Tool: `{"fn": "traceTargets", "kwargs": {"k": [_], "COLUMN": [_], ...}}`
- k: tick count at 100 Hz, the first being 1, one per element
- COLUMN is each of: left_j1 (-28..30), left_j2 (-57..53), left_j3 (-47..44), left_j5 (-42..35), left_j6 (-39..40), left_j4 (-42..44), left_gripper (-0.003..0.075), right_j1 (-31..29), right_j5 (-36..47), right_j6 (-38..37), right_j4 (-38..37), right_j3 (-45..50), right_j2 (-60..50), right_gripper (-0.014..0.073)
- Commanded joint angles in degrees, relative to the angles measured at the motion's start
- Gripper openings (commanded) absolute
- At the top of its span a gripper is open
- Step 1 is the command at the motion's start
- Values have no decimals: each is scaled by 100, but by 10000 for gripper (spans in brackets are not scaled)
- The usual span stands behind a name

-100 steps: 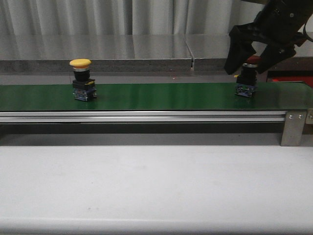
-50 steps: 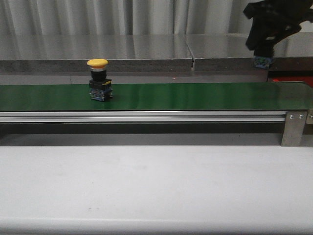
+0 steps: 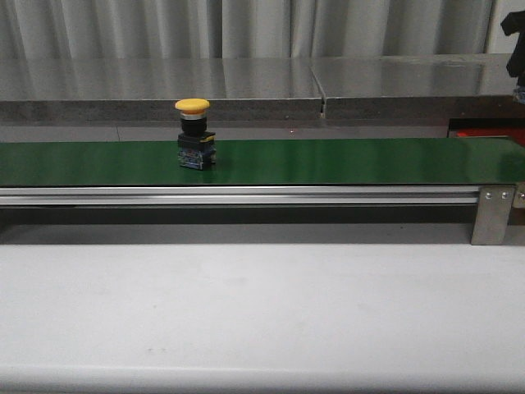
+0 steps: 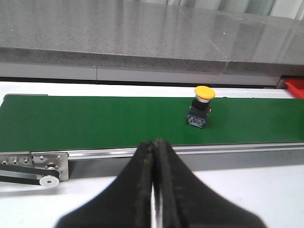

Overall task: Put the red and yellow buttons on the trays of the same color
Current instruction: 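Carry the red button into the red tray and open the right gripper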

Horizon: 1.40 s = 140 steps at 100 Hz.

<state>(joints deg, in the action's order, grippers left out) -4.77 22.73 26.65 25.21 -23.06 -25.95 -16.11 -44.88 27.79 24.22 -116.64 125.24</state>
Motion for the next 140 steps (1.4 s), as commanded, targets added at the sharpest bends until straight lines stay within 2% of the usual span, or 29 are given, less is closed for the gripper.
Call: {"fn": "traceTargets", "kwargs": {"k": [1,23,57,66,82,89,113,140], "left_j1": [-46,-46,-46,-46,-46,-46,-46,-46], "left_j2": [21,21,21,21,21,21,21,21], "left_j3": [159,159,159,159,159,159,159,159], "left_j5": [-413,-413,-413,-413,-413,-413,-413,-413], "left_j6": [17,17,17,17,17,17,17,17], "left_j4": [-147,-147,-147,-147,-147,-147,-147,-147], "left_gripper": [-19,-19,-19,-19,-19,-19,-19,-19], "right_j1": [-27,-33,-90,-135,-217,-239,-262,-251], "right_j5": [413,500,664,588,520,507,415,-550], "right_j6": [8,8,13,16,16,16,16,111], "right_j4": [170,170,138,125,125,158,416,496], "right_j3": [-336,-722,-748,-748,-748,-748,-748,-748], "right_j2": [-97,583,944,944,944,898,424,-521], "right_gripper": [123,123,129,207,529,609,629,626]}}
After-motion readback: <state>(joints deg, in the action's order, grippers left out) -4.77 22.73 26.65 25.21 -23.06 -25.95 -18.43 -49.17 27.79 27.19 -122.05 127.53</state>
